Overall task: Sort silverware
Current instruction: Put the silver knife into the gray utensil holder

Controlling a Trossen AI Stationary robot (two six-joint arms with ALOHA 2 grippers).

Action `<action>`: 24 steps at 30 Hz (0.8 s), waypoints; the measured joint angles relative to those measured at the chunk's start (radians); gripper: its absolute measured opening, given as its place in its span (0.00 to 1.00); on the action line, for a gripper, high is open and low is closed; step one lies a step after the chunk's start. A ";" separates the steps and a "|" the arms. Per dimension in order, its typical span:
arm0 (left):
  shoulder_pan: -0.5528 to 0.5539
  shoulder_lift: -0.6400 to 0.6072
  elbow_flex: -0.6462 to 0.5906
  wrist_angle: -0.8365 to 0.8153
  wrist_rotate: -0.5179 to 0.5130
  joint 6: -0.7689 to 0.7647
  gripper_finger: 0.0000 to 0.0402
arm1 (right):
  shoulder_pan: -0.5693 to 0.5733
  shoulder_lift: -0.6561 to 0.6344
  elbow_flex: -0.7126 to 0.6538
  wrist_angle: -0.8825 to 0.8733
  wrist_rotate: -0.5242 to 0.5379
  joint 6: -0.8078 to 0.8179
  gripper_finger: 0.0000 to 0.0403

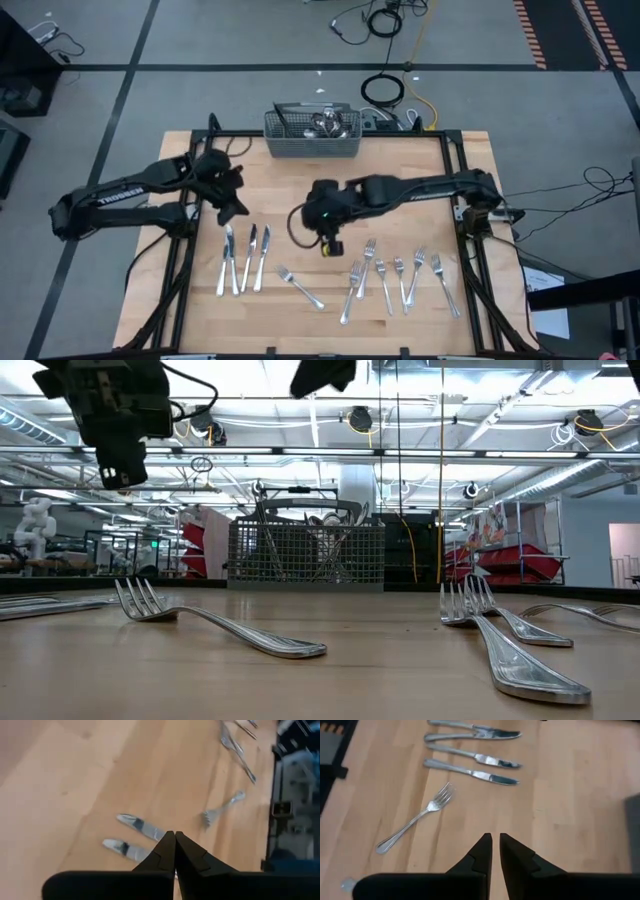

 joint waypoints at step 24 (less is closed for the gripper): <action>-0.602 0.333 -0.084 0.227 -0.170 -0.332 0.02 | 0.115 0.069 0.003 -0.054 -0.066 0.083 0.07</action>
